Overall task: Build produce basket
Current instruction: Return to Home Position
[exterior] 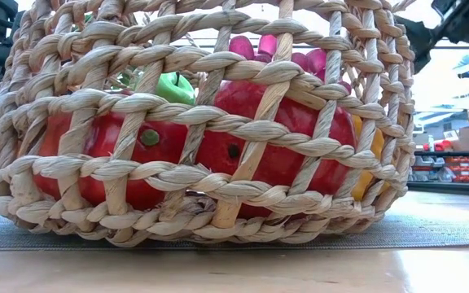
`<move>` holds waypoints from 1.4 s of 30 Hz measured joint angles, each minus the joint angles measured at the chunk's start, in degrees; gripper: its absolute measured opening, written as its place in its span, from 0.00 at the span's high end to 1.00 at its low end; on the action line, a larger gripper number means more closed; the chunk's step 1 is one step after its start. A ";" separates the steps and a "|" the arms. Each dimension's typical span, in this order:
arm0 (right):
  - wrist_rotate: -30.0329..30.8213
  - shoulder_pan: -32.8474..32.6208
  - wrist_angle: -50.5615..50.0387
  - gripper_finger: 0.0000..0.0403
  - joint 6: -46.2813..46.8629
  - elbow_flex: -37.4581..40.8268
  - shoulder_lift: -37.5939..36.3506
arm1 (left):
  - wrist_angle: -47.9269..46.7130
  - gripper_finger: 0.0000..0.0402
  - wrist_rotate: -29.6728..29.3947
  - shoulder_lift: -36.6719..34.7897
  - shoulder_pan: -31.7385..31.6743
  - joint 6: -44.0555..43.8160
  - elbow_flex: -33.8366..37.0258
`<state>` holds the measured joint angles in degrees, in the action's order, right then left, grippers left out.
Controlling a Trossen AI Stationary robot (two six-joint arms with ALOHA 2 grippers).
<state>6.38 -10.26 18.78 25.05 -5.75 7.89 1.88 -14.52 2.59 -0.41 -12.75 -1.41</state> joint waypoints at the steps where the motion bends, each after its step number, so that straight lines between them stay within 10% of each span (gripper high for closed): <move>1: 0.67 0.00 0.16 0.43 0.74 1.24 -1.24 | -0.01 0.60 0.00 0.00 -0.02 0.00 0.00; 13: 2.26 0.40 -1.40 0.44 -0.40 5.37 -7.64 | -0.01 0.60 0.00 0.00 -0.02 0.00 0.00; 24: 19.48 8.24 -4.32 0.58 -5.74 5.39 -7.62 | 0.01 0.60 0.00 0.00 0.00 0.00 0.00; 42: 8.52 8.59 -13.31 0.58 -5.31 5.39 -7.57 | 0.01 0.60 0.00 0.00 -0.02 0.00 0.00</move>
<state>14.91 -1.67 5.46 19.75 -0.36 0.32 1.89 -14.52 2.59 -0.43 -12.75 -1.41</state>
